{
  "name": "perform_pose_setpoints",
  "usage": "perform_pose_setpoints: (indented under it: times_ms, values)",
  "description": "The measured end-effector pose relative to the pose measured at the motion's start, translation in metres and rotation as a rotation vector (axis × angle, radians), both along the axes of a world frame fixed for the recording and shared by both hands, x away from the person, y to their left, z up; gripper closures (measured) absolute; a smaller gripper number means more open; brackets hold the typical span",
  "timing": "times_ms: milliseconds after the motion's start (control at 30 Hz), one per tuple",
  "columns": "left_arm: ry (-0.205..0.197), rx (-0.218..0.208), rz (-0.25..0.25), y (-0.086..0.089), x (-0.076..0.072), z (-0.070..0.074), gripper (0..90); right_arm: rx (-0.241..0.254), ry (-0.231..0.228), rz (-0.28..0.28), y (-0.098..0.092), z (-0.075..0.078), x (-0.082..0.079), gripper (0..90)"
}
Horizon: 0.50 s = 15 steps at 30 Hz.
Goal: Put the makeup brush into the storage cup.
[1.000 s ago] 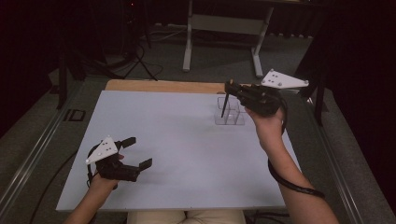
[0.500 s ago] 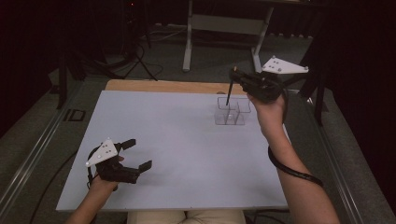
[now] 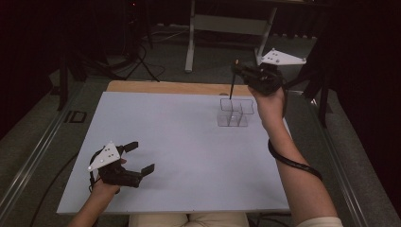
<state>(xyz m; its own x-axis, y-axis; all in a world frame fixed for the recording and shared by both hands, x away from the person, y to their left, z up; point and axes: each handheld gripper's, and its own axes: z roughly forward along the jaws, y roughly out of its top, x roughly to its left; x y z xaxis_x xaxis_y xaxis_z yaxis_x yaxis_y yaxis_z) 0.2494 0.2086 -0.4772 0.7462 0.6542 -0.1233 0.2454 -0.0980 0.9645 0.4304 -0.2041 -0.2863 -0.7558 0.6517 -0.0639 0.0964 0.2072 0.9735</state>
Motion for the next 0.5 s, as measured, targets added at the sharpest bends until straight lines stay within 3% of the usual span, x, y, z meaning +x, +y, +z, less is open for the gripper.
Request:
perform_pose_setpoints:
  times_ms: [500]
  values:
    - [0.002, -0.006, 0.006, 0.003, -0.001, -0.002, 0.4, 0.0, 0.012, -0.032, 0.003, -0.004, 0.02, 84.0]
